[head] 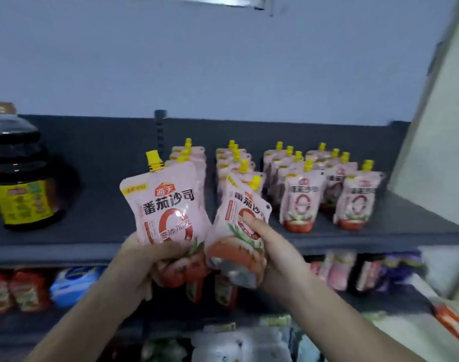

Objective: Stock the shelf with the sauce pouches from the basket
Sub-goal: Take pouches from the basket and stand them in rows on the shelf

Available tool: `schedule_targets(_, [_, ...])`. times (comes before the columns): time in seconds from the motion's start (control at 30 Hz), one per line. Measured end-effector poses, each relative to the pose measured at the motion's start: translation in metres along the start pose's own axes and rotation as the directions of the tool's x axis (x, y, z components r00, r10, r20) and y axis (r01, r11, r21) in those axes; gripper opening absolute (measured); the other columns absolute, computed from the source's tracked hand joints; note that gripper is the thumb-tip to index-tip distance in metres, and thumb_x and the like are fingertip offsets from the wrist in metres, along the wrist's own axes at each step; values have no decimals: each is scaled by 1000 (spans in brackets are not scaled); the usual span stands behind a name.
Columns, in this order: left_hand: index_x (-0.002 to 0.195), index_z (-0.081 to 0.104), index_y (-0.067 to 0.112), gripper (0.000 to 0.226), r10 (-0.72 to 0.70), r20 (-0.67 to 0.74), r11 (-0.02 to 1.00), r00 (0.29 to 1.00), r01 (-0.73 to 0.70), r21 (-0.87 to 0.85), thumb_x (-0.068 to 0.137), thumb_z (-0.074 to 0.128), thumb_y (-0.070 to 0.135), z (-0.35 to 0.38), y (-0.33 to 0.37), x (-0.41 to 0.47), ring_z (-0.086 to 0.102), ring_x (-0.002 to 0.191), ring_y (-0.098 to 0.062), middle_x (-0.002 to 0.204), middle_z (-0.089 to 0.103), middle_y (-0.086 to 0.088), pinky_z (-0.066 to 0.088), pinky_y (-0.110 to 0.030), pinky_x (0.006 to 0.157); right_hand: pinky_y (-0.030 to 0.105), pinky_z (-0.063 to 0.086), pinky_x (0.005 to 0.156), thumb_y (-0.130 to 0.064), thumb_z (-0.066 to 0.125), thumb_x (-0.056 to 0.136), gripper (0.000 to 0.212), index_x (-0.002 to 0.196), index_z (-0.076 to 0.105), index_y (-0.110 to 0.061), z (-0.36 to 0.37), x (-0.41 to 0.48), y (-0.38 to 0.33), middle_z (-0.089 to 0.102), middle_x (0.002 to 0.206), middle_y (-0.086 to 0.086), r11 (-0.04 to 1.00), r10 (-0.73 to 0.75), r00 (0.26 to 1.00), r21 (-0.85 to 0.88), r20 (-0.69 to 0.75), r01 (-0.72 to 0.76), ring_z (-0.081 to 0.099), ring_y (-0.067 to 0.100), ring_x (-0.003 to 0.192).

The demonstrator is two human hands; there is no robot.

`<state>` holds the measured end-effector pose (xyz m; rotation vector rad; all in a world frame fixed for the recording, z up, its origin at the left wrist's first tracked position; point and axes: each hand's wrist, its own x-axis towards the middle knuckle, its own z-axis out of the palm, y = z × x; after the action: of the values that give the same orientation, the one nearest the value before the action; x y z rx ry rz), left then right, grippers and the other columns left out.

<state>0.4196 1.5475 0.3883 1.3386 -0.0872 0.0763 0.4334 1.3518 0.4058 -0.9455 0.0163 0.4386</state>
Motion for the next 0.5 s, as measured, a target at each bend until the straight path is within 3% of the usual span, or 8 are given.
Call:
schedule_targets(0.1, [87,70,7,57,3,120,997,993,6,-73,33,88,16,84,-12,24,72,64,-26,79,75,-14,59,-34,52,38,60,56,-15,68,62,29,88,70,-2,-63,-33,-48,74,78,18,996,-88,992,-4,-88,88,72,26,62])
schedule_targets(0.17, [95,69,4,55,-25,212,999,977,31,-27,44,87,15,145,-19,34,71,75,-38,87,75,-18,59,-43,65,39,60,57,-9,67,61,27,86,71,0,-105,-57,-80,74,80,20,987,-159,978,-43,-137,155,72,28,63])
schedule_targets(0.2, [96,68,1,58,-39,238,999,970,40,-2,44,87,19,173,-23,39,69,73,-43,86,74,-20,56,-43,64,39,60,58,-8,67,61,25,84,71,0,-127,-69,-96,73,82,21,981,-190,968,-65,-162,182,72,29,64])
schedule_targets(0.27, [92,67,-6,55,-76,299,997,951,76,11,45,86,18,225,-33,49,67,53,-38,73,73,-21,55,-39,53,44,59,60,-7,66,62,23,83,72,-1,-167,-90,-125,73,83,22,971,-234,947,-100,-220,217,72,29,64])
schedule_targets(0.3, [93,67,-6,56,-90,353,996,931,87,26,47,86,19,248,-39,54,66,52,-36,76,72,-23,54,-39,53,45,59,61,-8,67,62,22,82,73,-2,-186,-100,-138,73,83,21,967,-252,936,-113,-247,230,72,30,65])
schedule_targets(0.4, [100,67,-1,53,-157,431,987,888,128,95,51,81,14,310,-52,69,69,66,-38,89,72,-24,54,-39,54,44,60,56,-8,70,60,12,71,76,-4,-234,-123,-171,74,81,21,950,-311,906,-120,-285,289,72,30,64])
schedule_targets(0.5, [93,71,6,42,-227,434,974,872,192,123,53,81,-1,359,-68,85,73,79,-31,87,76,-14,56,-37,72,45,59,55,-4,67,66,9,69,75,-5,-275,-133,-196,74,79,20,940,-341,875,-119,-343,319,72,30,61])
